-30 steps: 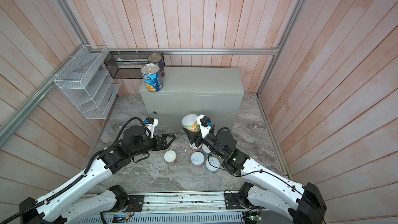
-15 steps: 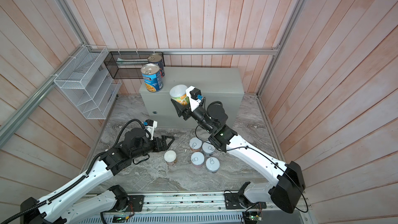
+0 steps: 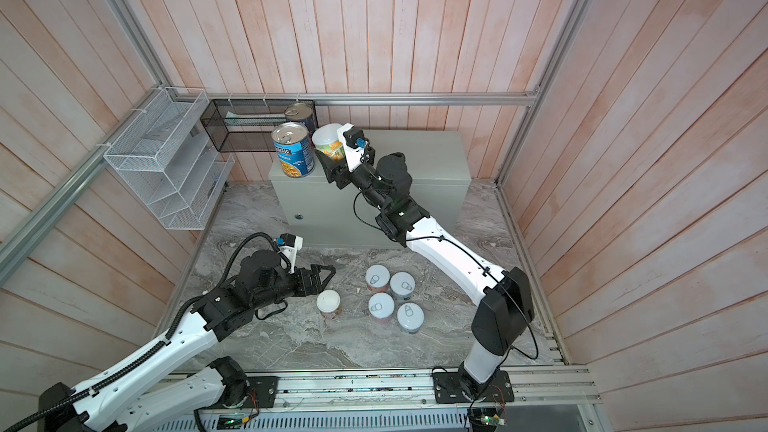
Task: Place and organize the canned foods onto the counter
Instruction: 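Lower the fruit canister with the right gripper beside the tomato can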
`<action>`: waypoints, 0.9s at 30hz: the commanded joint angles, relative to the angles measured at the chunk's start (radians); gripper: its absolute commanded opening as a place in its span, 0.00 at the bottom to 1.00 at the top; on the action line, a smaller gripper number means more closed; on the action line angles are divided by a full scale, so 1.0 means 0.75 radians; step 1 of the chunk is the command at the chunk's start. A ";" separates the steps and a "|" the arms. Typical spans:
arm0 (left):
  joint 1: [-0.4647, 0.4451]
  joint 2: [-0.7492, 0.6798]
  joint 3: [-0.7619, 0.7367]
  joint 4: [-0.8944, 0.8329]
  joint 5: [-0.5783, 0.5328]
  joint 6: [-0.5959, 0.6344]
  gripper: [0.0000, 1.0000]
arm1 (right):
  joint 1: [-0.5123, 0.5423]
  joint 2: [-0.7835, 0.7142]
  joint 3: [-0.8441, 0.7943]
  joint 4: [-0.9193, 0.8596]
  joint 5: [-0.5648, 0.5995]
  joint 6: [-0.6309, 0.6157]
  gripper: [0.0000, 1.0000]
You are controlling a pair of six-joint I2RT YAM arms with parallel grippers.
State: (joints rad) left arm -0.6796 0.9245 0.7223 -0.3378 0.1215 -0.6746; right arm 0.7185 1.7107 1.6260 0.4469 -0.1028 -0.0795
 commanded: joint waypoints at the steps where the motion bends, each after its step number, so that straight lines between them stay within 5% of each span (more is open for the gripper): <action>1: 0.007 -0.022 -0.004 -0.020 -0.031 0.014 1.00 | -0.037 0.040 0.139 0.082 -0.009 -0.012 0.74; 27: 0.007 -0.038 -0.023 -0.040 -0.035 -0.033 1.00 | -0.199 0.657 0.950 -0.205 -0.207 0.078 0.75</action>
State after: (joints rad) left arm -0.6788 0.8963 0.7197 -0.3626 0.1143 -0.6933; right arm 0.5652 2.1849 2.2284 0.2531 -0.2035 -0.0261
